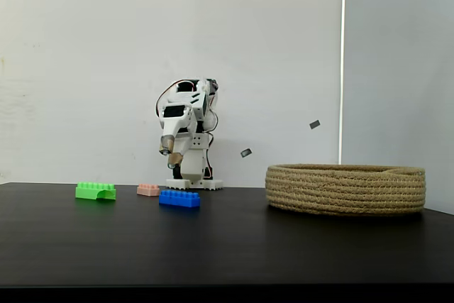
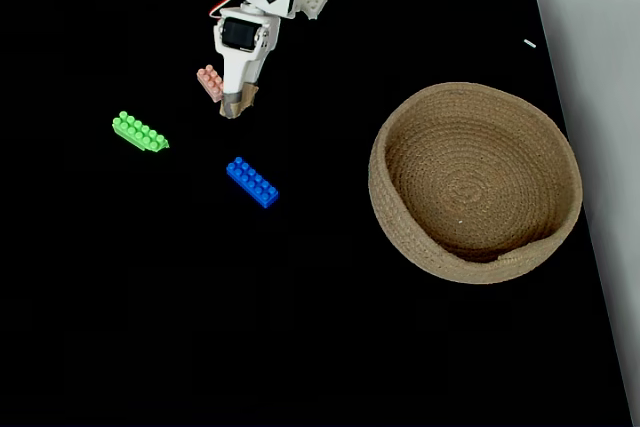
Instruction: Place the lego blocks in the tray
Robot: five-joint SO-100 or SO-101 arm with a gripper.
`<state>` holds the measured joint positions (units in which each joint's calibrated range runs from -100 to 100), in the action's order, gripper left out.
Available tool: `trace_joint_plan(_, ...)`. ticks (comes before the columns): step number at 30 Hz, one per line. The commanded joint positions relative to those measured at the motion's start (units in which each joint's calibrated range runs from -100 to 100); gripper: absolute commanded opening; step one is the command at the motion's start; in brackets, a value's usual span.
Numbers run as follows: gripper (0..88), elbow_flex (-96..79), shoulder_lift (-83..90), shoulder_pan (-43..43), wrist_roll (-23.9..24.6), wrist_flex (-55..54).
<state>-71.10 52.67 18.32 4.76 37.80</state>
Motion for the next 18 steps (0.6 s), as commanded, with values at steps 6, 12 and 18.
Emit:
trace_joint_plan(6,21.2,35.40,-27.74,-0.68,3.08,13.22)
trace_joint_plan(12,29.5,43.24,-37.71,-2.49,4.40,20.22)
trace_joint_plan(18,32.0,49.90,-45.19,-2.82,6.35,22.30)
